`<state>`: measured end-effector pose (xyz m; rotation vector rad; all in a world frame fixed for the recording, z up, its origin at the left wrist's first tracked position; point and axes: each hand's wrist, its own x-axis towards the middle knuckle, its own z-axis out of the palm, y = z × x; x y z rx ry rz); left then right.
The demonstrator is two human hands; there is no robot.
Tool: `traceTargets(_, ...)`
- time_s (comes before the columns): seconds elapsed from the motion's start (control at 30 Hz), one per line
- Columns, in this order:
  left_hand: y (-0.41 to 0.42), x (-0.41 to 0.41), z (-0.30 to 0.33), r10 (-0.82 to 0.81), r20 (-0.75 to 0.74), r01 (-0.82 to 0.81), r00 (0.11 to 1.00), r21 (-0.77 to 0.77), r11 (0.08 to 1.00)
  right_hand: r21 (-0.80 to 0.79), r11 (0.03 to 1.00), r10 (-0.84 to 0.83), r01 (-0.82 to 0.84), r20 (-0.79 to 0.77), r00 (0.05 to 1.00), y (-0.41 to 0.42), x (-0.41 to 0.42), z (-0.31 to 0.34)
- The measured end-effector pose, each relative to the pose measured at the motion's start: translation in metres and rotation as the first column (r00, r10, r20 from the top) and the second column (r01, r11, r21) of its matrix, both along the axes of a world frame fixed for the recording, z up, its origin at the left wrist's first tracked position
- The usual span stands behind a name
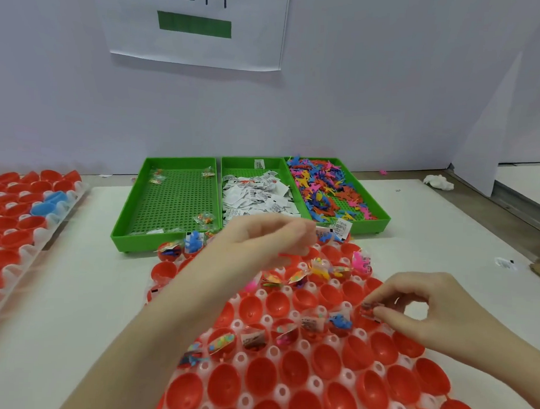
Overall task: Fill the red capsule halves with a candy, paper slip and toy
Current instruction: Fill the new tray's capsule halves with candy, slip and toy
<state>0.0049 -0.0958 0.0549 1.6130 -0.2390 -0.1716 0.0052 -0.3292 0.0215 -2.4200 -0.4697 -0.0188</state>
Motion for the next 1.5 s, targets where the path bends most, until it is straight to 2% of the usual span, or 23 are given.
traceTargets(0.23,0.019,0.005,0.005,0.182,0.045,-0.178,0.982,-0.086,0.98,-0.154,0.985,0.059,-0.074,-0.097,0.993,0.01,0.012,-0.001)
traceTargets(0.37,0.032,0.01,0.008,0.263,0.084,-0.257,0.961,-0.072,0.964,-0.037,0.998,0.048,-0.055,-0.17,0.984,0.01,0.014,0.004)
traceTargets(0.47,0.055,0.025,0.001,0.412,0.088,-0.406,0.907,-0.083,0.91,-0.01,0.996,0.087,-0.09,-0.165,0.982,0.005,0.013,0.006)
traceTargets(0.57,0.084,0.049,-0.016,0.558,0.093,-0.562,0.824,0.01,0.827,-0.041,0.986,0.15,-0.161,-0.197,0.969,0.002,0.015,0.015)
traceTargets(0.67,0.111,0.078,-0.039,0.596,0.218,-0.635,0.773,0.281,0.72,0.001,0.988,0.151,-0.152,-0.145,0.978,0.004,0.032,0.027)
traceTargets(0.7,0.119,0.088,-0.046,0.559,0.265,-0.618,0.785,0.395,0.68,0.05,0.992,0.12,-0.115,-0.116,0.986,0.004,0.043,0.03)
traceTargets(0.77,0.128,0.104,-0.057,0.403,0.277,-0.479,0.872,0.649,0.591,0.16,0.987,0.015,-0.002,-0.077,0.997,0.005,0.073,0.029)
traceTargets(0.8,0.131,0.109,-0.062,0.316,0.242,-0.382,0.917,0.761,0.525,0.205,0.977,-0.046,0.058,-0.065,0.997,0.005,0.091,0.025)
traceTargets(0.87,0.133,0.115,-0.068,0.2,0.16,-0.234,0.967,0.869,0.437,0.215,0.96,-0.175,0.181,-0.048,0.983,0.006,0.127,0.016)
traceTargets(0.97,0.134,0.115,-0.069,0.186,0.139,-0.212,0.973,0.856,0.471,0.015,0.967,-0.253,0.255,-0.085,0.964,0.012,0.169,0.004)
traceTargets(1.07,0.129,0.115,-0.065,0.157,0.195,-0.249,0.968,0.823,0.51,-0.156,0.977,-0.172,0.147,-0.156,0.973,0.028,0.19,-0.004)
traceTargets(1.2,0.121,0.121,-0.056,0.114,0.141,-0.18,0.983,0.816,0.55,-0.28,0.959,-0.104,0.035,-0.235,0.966,0.049,0.198,-0.008)
traceTargets(1.27,0.118,0.125,-0.052,0.144,0.116,-0.174,0.983,0.848,0.5,-0.279,0.958,-0.124,0.066,-0.194,0.973,0.054,0.2,-0.008)
traceTargets(1.43,0.129,0.128,-0.051,0.28,0.1,-0.187,0.955,0.934,0.305,-0.214,0.971,-0.141,0.108,-0.148,0.979,0.055,0.2,-0.009)
traceTargets(1.5,0.137,0.127,-0.051,0.322,0.057,-0.149,0.945,0.951,0.271,-0.204,0.971,-0.147,0.121,-0.119,0.982,0.054,0.199,-0.01)
